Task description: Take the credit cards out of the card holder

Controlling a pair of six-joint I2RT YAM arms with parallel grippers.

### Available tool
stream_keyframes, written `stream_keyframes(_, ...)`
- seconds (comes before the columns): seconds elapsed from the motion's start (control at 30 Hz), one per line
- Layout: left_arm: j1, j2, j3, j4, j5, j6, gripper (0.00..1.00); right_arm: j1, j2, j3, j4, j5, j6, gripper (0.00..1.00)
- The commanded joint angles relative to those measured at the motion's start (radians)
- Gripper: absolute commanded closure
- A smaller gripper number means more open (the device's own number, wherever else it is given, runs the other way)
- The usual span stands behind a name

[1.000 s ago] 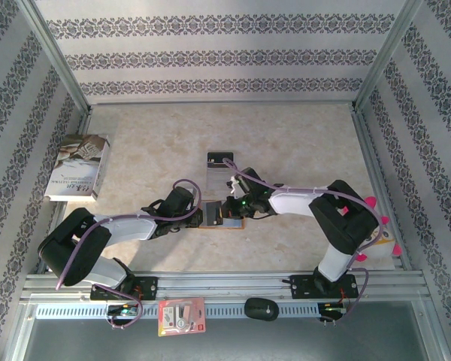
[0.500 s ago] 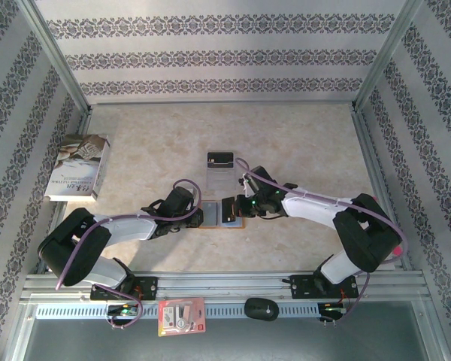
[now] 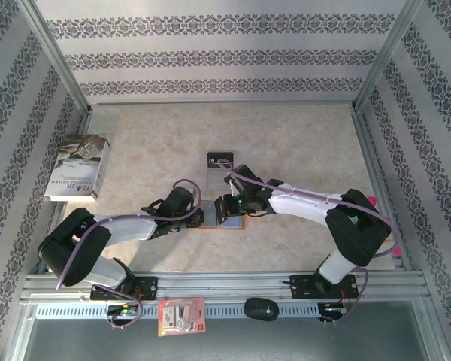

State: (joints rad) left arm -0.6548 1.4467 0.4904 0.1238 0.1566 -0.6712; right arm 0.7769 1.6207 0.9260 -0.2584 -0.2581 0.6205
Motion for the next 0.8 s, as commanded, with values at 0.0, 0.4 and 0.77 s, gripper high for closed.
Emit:
stream_keyframes(0.0,-0.043,0.069,-0.032,-0.063,0.148,-0.010,0.80,0.016,0.041,0.010,-0.016,0.001,-0.015,0.84)
stream_keyframes(0.4,-0.028,-0.044,-0.028,-0.111,0.112,-0.014,0.78,-0.039,-0.080,-0.045,0.001,0.044,-0.041,1.00)
stream_keyframes(0.77,0.082,-0.424,-0.011,0.077,0.197,0.012,0.67,-0.091,-0.347,-0.140,0.372,-0.110,-0.050,1.00)
